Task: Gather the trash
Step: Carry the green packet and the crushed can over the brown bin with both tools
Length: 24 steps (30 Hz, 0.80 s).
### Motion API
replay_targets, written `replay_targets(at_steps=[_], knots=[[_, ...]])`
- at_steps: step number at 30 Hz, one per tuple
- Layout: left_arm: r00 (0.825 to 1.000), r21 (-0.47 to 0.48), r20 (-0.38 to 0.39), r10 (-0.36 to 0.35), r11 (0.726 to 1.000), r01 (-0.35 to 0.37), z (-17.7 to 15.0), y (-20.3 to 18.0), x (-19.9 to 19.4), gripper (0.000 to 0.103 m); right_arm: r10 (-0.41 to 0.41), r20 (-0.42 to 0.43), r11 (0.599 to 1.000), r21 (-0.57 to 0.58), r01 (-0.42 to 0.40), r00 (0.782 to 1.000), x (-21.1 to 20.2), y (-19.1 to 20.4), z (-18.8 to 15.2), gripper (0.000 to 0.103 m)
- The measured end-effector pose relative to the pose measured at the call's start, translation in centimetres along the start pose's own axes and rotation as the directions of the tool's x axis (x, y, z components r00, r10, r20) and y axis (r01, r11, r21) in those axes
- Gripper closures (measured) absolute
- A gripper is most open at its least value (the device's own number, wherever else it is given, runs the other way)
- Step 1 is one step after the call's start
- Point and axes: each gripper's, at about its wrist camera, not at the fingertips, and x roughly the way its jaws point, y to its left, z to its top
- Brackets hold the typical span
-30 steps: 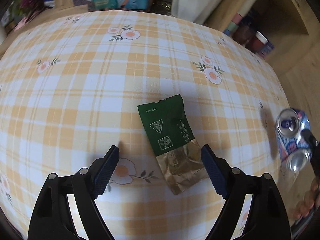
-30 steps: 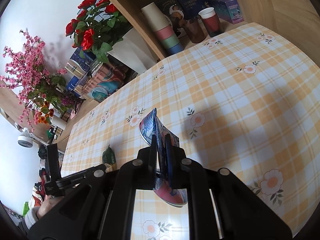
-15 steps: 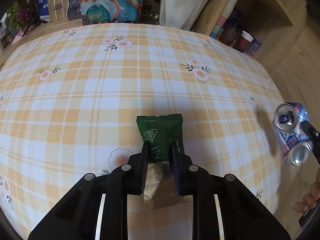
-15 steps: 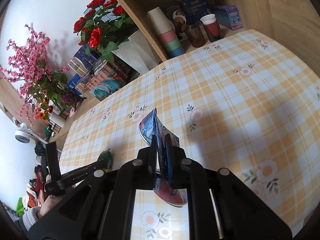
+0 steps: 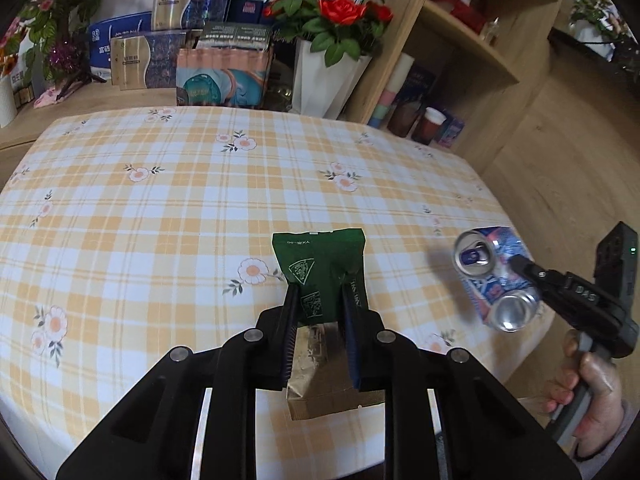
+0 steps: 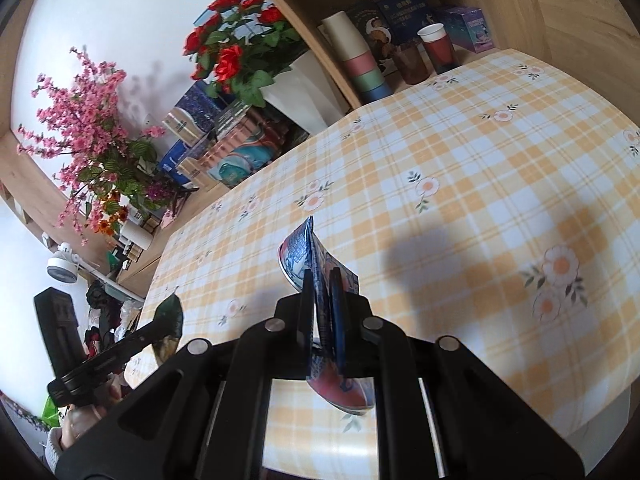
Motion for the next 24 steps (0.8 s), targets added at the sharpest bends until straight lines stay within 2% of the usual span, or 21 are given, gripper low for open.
replay_targets(at_steps=[5, 14, 24], knots=[[0.999, -0.008, 0.031, -0.037, 0.999, 0.037, -2.3, -0.7, -4.1, 0.083, 0.010, 0.011, 0.999, -0.044, -0.009, 1.000, -2.0, 2.4, -1.9, 0.091], [0.993, -0.026, 0.101, -0.061, 0.998, 0.064, -6.8, -1.1, -10.9, 0.083, 0.023, 0.016, 0.990, -0.139, -0.021, 1.000, -5.6, 6.2, -5.9, 0.091], [0.987, -0.017, 0.145, -0.069, 0.997, 0.072, -10.3, -1.2, -15.7, 0.083, 0.048, -0.012, 0.978, -0.203, -0.050, 0.999, -8.6, 8.6, -10.0, 0.091]])
